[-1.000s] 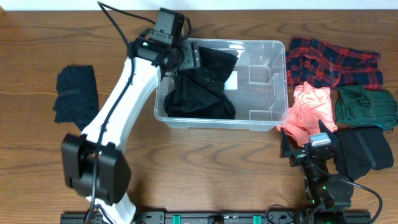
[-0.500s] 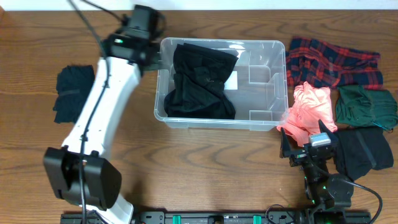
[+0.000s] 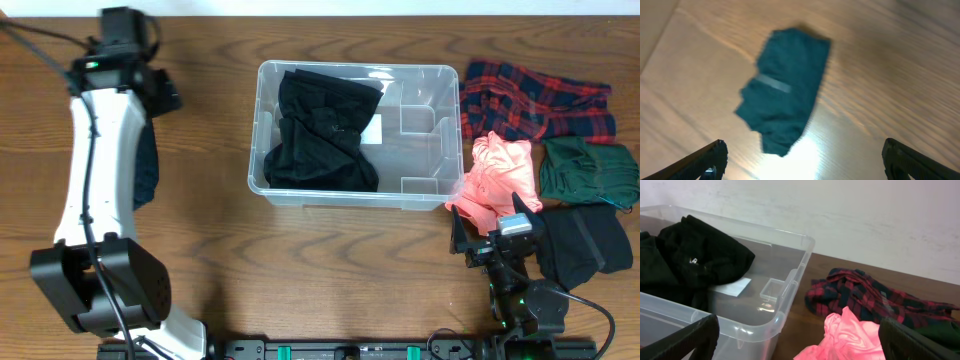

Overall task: Pack container
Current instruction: 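Move left gripper back to the dark teal shorts and grasp them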

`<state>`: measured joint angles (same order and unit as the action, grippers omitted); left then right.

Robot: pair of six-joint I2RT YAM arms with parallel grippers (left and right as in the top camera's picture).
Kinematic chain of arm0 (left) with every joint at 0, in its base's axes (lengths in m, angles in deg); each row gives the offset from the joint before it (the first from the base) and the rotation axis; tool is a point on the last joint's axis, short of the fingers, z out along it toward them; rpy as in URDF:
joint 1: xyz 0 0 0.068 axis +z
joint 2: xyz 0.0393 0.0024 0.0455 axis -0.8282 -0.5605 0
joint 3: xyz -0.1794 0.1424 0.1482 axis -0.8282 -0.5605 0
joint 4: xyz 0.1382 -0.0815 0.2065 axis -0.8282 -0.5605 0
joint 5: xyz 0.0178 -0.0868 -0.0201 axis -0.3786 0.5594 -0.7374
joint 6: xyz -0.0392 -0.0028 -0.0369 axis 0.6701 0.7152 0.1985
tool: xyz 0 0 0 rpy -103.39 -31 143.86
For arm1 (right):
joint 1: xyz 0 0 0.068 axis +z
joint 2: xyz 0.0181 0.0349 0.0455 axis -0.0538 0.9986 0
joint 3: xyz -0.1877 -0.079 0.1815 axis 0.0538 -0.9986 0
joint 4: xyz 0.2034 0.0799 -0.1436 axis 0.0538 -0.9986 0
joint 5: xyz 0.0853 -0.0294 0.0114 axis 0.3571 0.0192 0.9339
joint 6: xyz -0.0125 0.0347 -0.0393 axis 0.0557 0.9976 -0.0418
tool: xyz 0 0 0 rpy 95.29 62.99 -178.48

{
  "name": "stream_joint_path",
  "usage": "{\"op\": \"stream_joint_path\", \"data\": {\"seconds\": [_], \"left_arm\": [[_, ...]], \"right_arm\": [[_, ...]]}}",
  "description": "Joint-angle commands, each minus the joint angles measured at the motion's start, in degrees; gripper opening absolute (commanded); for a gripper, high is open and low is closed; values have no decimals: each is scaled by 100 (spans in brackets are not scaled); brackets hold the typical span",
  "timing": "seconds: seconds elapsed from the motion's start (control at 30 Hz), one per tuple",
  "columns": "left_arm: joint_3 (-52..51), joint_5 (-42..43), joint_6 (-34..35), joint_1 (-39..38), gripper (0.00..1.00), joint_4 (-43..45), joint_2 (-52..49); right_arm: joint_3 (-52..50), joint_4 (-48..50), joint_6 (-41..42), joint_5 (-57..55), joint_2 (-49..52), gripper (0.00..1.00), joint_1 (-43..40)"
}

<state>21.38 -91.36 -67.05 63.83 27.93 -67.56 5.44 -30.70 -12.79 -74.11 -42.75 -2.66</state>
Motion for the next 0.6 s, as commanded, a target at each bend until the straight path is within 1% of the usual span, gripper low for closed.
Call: {"op": "stream_joint_path", "data": {"seconds": [0.0,0.13,0.27,0.4,0.5,0.57], "left_arm": [[-20,-111,-343,269,98,-33,-24],[-28,-109,-713,549,98,9,-236],[-79,-109,-796,756,98,229,-483],[-87,-103,-1154,909,98,365,-798],[-87,297,-1665,970,98,420,-1047],[-87,542,-1886,992,98,463,-1207]], "right_arm": [[-11,-20,-22,-15,-31,99,-46],[-11,-20,-20,-15,-31,99,-46],[-11,-20,-22,-15,-31,99,-46],[-11,-20,-22,-13,-31,99,-46],[-11,-20,-22,-13,-31,99,-46],[-11,-20,-20,-15,-31,99,-46]]}}
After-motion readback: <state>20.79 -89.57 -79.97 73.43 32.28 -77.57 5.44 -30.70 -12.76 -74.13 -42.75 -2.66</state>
